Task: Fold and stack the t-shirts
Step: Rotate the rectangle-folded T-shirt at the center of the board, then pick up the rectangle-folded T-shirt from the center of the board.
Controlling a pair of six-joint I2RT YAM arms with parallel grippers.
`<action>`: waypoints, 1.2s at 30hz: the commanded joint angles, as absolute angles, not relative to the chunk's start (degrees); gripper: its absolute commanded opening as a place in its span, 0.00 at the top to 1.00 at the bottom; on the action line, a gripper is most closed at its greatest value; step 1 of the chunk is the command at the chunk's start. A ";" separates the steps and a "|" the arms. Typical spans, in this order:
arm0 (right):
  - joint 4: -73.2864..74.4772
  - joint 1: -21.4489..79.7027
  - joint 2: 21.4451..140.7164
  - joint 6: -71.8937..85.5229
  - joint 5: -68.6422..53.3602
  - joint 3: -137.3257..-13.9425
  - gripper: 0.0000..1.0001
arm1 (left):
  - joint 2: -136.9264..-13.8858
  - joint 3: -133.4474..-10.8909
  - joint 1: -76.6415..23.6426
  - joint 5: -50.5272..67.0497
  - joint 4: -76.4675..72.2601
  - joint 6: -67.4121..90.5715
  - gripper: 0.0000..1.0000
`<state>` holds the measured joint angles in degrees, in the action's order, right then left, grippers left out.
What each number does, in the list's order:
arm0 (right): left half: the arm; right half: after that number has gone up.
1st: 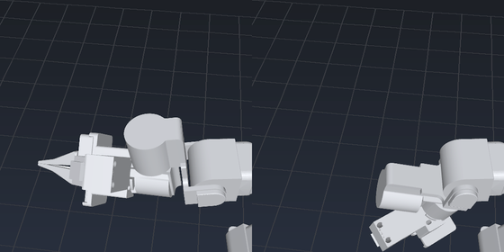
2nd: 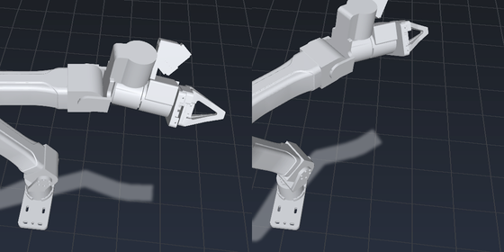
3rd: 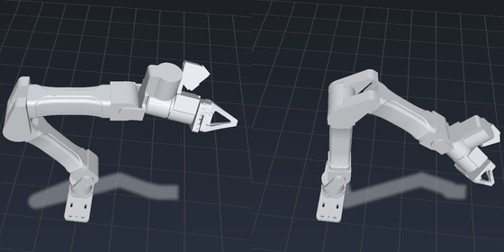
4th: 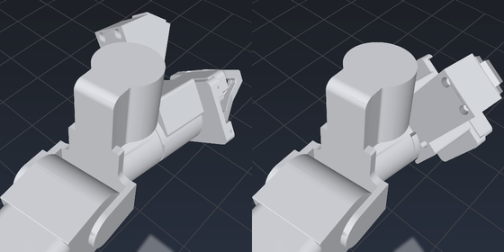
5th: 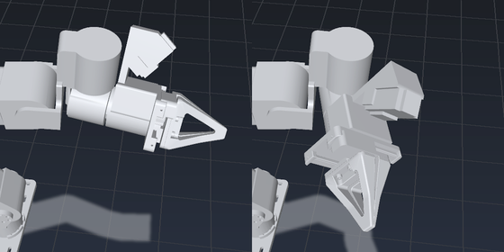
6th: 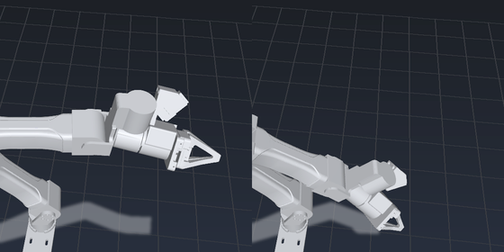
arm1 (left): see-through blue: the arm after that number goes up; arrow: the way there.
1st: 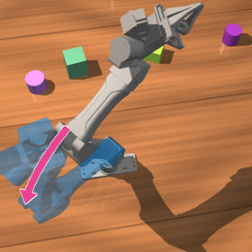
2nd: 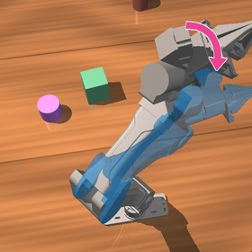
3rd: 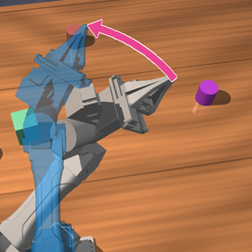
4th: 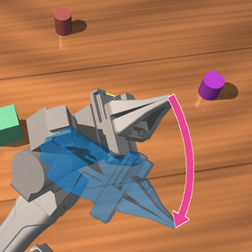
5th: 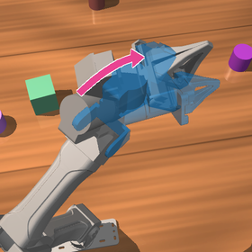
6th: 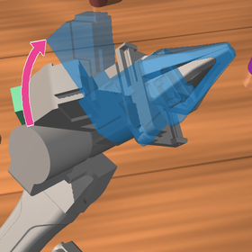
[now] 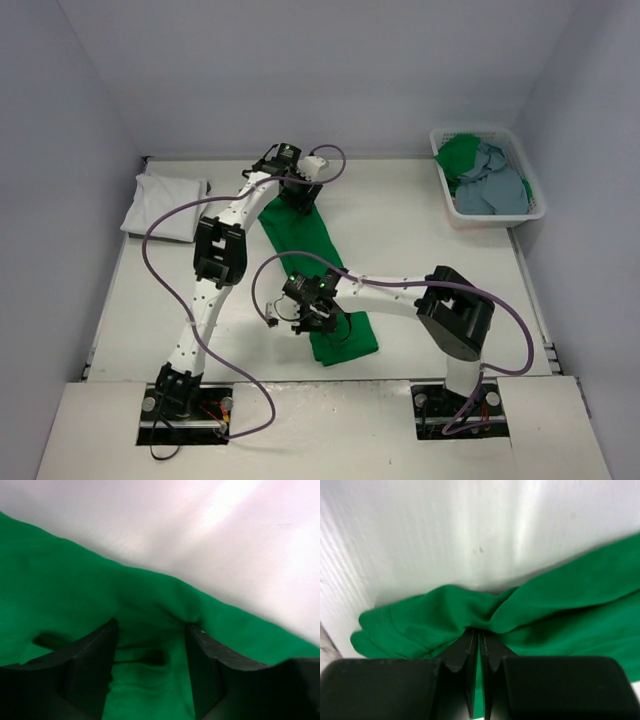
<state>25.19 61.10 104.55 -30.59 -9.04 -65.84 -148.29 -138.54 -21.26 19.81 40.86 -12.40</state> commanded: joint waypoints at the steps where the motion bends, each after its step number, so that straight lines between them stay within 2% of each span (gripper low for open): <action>1: 26.19 61.79 104.76 -29.27 -13.36 -68.99 0.97 | -148.70 -144.92 -24.17 27.85 46.84 -11.78 0.48; 4: 25.93 61.96 105.64 -28.74 -13.80 -70.49 0.94 | -150.03 -146.69 -25.57 31.02 47.02 -10.55 0.42; 8: 25.66 61.96 106.09 -28.74 -12.49 -70.75 0.90 | -150.38 -147.48 -27.77 28.31 46.32 -10.81 0.34; 12: 24.35 61.53 103.01 -28.83 -9.93 -69.26 0.81 | -148.81 -148.62 -28.39 24.53 46.23 -11.34 0.33; 16: 22.07 60.73 98.01 -29.44 -8.27 -67.94 0.67 | -144.41 -146.96 -27.78 21.45 45.35 -12.22 0.33; 22: 18.55 58.71 89.75 -29.97 -7.21 -65.58 0.61 | -132.04 -141.25 -26.81 18.73 43.86 -12.92 0.32; 29: 16.61 57.83 80.69 -32.43 -7.12 -59.34 0.46 | -114.19 -124.57 -26.81 15.38 41.93 -16.25 0.32; 30: 16.70 57.83 80.34 -33.39 -7.12 -58.37 0.42 | -111.82 -119.06 -26.72 14.77 41.31 -16.78 0.32; 35: 18.54 58.88 80.16 -36.30 -7.64 -53.36 0.34 | -97.58 -103.65 -24.79 11.51 40.17 -18.81 0.32; 36: 19.24 59.32 80.16 -36.65 -7.65 -52.04 0.30 | -95.47 -101.19 -23.13 11.69 39.38 -18.55 0.32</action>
<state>17.80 58.19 81.01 -34.00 -7.88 -54.02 -100.51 -106.91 -26.22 13.91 41.34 -16.86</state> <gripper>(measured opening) 0.674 0.680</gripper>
